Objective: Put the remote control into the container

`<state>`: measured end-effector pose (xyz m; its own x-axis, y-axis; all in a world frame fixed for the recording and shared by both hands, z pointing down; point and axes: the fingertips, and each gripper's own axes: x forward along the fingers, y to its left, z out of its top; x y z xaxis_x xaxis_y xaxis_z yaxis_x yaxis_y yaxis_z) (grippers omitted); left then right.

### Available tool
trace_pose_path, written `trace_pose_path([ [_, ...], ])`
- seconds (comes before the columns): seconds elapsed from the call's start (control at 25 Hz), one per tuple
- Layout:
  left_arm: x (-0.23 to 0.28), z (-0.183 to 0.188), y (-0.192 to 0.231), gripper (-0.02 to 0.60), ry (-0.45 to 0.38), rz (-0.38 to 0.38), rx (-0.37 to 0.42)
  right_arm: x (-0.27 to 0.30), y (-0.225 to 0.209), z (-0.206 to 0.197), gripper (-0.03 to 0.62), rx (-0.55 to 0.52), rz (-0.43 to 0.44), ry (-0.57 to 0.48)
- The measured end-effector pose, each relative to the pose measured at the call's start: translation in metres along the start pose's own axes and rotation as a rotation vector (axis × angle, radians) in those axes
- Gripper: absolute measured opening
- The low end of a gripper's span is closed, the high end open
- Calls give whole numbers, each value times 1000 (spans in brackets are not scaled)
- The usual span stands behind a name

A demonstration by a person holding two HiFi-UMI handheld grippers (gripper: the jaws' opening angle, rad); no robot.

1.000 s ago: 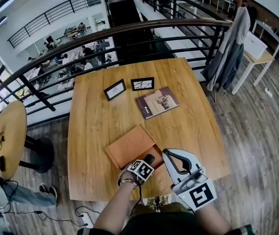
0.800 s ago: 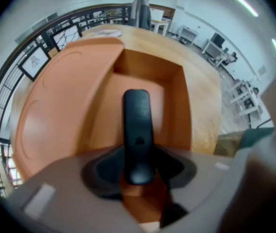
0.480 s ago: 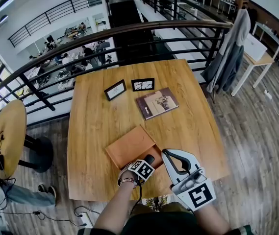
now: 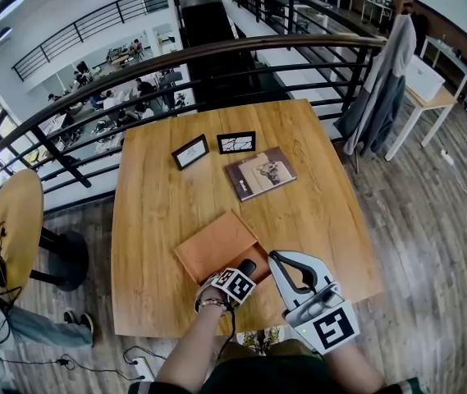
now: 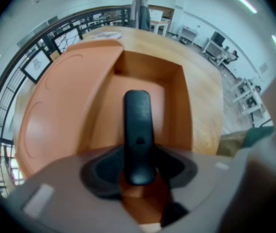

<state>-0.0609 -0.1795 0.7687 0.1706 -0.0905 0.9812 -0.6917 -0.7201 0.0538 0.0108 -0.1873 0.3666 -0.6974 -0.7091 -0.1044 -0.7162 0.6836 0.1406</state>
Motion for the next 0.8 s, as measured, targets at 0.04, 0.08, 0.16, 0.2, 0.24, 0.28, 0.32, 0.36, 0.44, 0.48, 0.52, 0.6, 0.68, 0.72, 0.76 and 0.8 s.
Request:
trace_pose_path([
  [0.04, -2, 2, 3, 223, -28, 14, -13, 0, 0, 0, 17, 0, -1, -1],
  [0.08, -5, 4, 5, 252, -58, 24, -24, 0, 0, 0, 16, 0, -2, 0],
  [0.16, -11, 5, 4, 265, -93, 25, -39, -1, -2, -2, 17, -5, -2, 6],
  [0.2, -13, 5, 3, 265, -97, 21, -41, -1, -3, -3, 17, -6, -2, 10],
  [0.24, -14, 5, 2, 265, -96, 17, -42, -1, -4, -4, 16, -4, -5, 11],
  [0.28, -14, 4, 2, 264, -96, 12, -41, -1, -6, -3, 16, 0, -8, 8],
  [0.32, -14, 4, 1, 264, -98, 10, -41, -1, -7, -2, 17, 4, -11, 4],
  [0.36, -15, 5, 1, 264, -102, 10, -41, -2, -8, -1, 17, 4, -11, -1],
  [0.44, -16, 6, 0, 264, -115, 15, -46, -2, -8, 1, 17, -1, -7, -8],
  [0.48, -17, 6, 0, 262, -118, 18, -47, -2, -8, 2, 17, -3, -5, -9],
  [0.52, -18, 5, 0, 262, -118, 23, -46, -1, -8, 2, 17, -3, -4, -11],
  [0.6, -20, 1, 2, 262, -116, 37, -43, 0, -8, 3, 17, 2, -2, -13],
  [0.68, -25, 0, 5, 253, -127, 51, -50, 2, -8, 4, 17, 11, 0, -13],
  [0.72, -29, 1, 6, 244, -139, 52, -58, 3, -8, 4, 17, 15, 2, -13],
  [0.76, -32, 1, 6, 237, -151, 51, -70, 4, -7, 4, 16, 16, 7, -15],
  [0.8, -34, 2, 7, 236, -162, 49, -84, 5, -6, 5, 17, 16, 13, -18],
])
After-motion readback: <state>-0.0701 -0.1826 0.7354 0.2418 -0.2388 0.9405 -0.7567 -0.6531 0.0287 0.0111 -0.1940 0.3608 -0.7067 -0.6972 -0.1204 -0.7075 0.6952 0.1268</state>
